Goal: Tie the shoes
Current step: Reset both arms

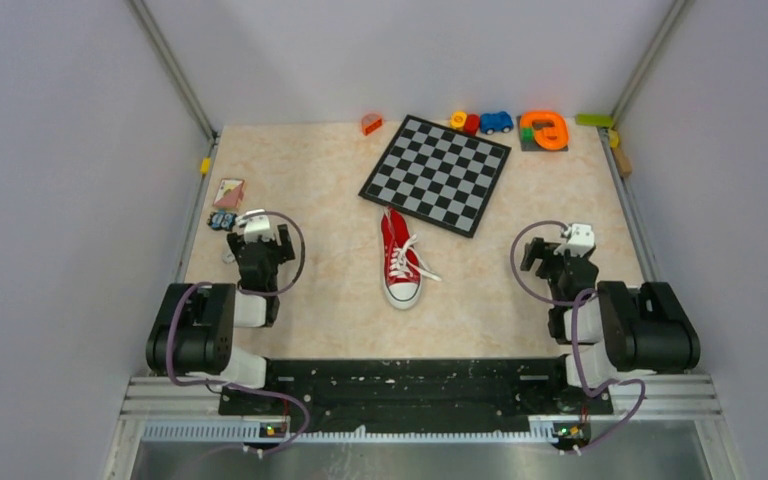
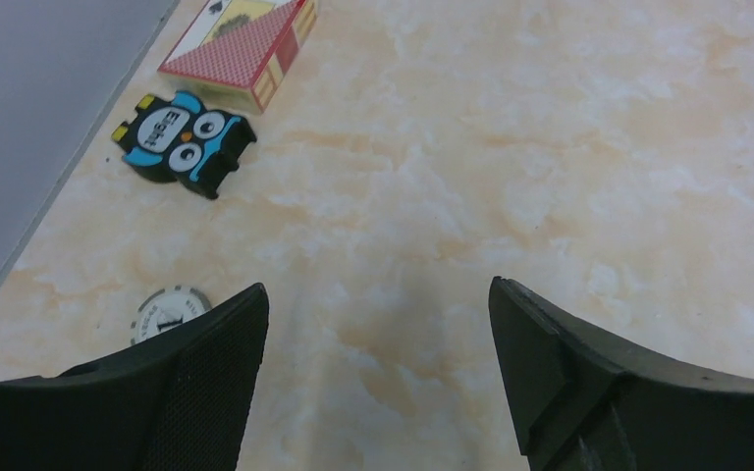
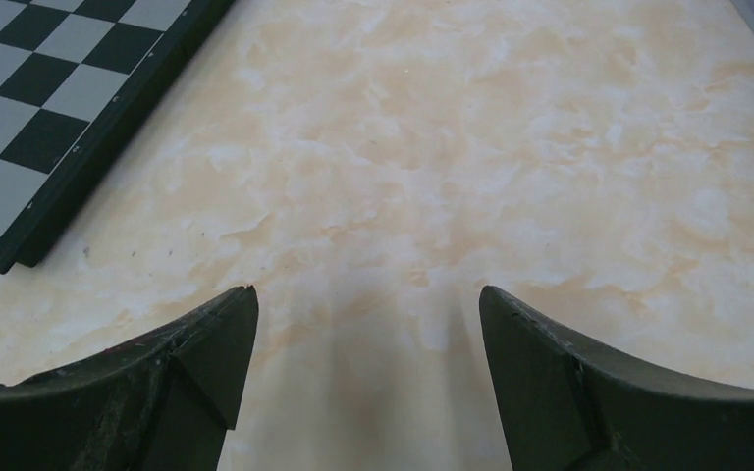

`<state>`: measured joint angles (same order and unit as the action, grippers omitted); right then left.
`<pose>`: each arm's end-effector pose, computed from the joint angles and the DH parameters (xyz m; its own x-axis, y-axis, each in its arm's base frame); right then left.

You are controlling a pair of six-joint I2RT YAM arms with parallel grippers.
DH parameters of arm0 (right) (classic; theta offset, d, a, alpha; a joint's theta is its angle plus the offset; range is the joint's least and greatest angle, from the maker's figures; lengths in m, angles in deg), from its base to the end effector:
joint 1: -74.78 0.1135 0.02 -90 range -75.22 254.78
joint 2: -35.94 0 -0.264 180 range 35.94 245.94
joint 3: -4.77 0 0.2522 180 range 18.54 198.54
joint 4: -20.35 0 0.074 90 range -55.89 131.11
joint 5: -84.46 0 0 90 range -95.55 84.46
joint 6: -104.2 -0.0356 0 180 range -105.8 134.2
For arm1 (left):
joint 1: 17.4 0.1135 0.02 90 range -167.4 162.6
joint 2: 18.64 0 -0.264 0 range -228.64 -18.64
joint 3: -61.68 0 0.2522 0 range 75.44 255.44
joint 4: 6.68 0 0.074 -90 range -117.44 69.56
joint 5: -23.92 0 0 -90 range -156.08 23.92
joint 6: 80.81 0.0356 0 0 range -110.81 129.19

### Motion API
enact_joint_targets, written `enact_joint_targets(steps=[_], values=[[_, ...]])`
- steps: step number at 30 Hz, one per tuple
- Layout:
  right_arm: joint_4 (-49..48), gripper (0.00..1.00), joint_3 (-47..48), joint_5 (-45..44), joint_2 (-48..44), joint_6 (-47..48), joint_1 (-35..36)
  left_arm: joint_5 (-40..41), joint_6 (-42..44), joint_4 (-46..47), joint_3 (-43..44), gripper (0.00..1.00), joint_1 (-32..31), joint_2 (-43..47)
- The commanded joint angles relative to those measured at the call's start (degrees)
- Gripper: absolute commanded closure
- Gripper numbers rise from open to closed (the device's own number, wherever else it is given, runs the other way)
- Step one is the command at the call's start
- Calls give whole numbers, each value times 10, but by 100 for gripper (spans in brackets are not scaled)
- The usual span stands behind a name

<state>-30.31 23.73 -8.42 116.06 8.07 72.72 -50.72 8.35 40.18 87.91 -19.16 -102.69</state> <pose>0.2039 -0.0091 0.1327 -0.1720 0.1129 -0.9786 0.1042 0.9899 0.0959 0.2335 0.0023 0.1420 -0.1866 -0.0084 -0.9824 -0.2331 0.9718 0.0360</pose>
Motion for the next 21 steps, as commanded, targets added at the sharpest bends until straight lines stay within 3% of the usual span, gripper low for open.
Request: enact_joint_targets(steps=[1,2,3,4,5,6,9,14,21], values=[[-119,17,3,36,10,29,0,-73,-4,-25,51,14,14,13],[-135,17,14,14,30,22,1,-70,-3,0,48,19,14,2],[-105,17,26,9,34,18,1,-68,-3,18,44,26,14,-4],[-53,18,42,-8,22,14,1,-65,-3,23,40,27,14,-3],[-66,7,42,-20,26,11,3,-66,-3,23,37,10,14,0],[-98,2,32,-23,33,10,2,-67,-3,20,37,6,14,1],[-85,1,33,-27,28,9,3,-67,-7,13,45,5,14,-3],[-55,1,55,47,34,37,3,-67,-7,12,45,4,14,-2],[-53,1,55,52,33,39,3,-71,-8,3,50,4,27,-5]])
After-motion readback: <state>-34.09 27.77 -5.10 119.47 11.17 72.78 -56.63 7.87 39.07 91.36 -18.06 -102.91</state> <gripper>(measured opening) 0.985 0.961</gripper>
